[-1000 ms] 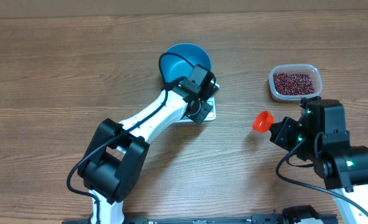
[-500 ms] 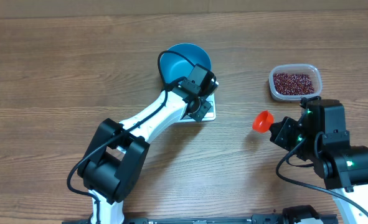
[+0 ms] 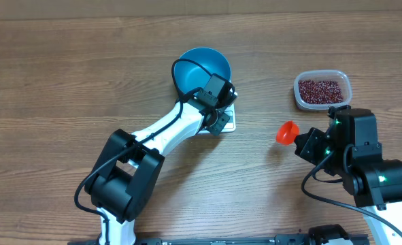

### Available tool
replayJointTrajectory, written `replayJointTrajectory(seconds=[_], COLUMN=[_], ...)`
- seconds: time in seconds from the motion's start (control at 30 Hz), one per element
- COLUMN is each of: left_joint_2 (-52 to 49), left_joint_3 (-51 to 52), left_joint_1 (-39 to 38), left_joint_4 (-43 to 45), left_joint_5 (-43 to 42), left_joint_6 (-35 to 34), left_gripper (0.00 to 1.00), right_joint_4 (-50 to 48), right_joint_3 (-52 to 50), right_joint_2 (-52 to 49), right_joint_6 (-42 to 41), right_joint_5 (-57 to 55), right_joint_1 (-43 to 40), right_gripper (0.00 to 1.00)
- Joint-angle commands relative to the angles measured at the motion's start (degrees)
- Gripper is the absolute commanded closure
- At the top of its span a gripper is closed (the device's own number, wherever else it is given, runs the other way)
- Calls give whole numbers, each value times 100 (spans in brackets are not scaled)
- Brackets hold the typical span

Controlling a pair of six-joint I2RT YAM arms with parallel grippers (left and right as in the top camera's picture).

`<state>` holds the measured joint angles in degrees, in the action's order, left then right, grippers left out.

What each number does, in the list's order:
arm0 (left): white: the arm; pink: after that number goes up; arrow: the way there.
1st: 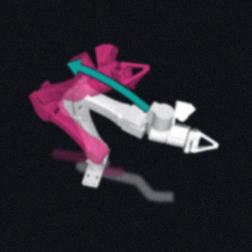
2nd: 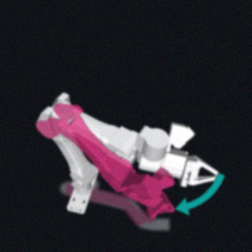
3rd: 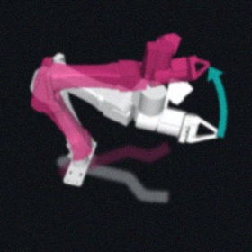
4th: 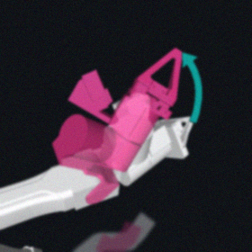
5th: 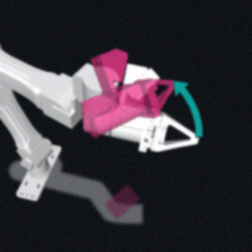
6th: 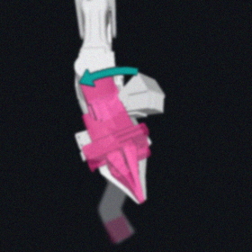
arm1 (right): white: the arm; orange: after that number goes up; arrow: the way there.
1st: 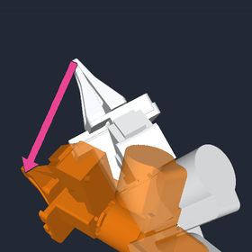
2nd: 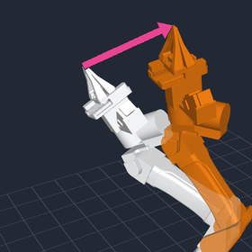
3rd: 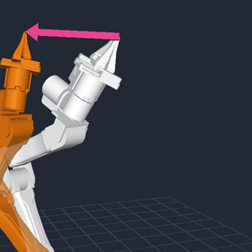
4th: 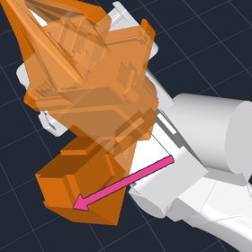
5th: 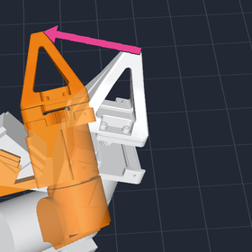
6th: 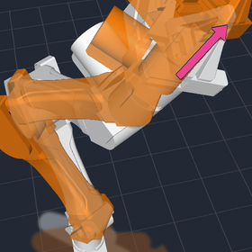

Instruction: Scoop item into bowl and weigh 150g on scale

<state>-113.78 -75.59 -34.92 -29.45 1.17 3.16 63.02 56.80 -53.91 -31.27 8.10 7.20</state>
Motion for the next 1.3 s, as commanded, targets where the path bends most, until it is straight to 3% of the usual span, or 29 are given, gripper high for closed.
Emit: replayJointTrajectory(seconds=[0.0, 1.27], left_joint_2=[50, -131], left_joint_3=[66, 247], left_joint_1=[-37, -37], left_joint_4=[55, -44], left_joint_5=[46, 35], left_joint_6=[9, 52], left_gripper=[96, 96], right_joint_4=[-28, 57], right_joint_3=[136, 136], right_joint_2=[9, 9], right_joint_6=[26, 26], right_joint_5=[-57, -57], right_joint_1=[-20, -20], right_gripper=[96, 96])
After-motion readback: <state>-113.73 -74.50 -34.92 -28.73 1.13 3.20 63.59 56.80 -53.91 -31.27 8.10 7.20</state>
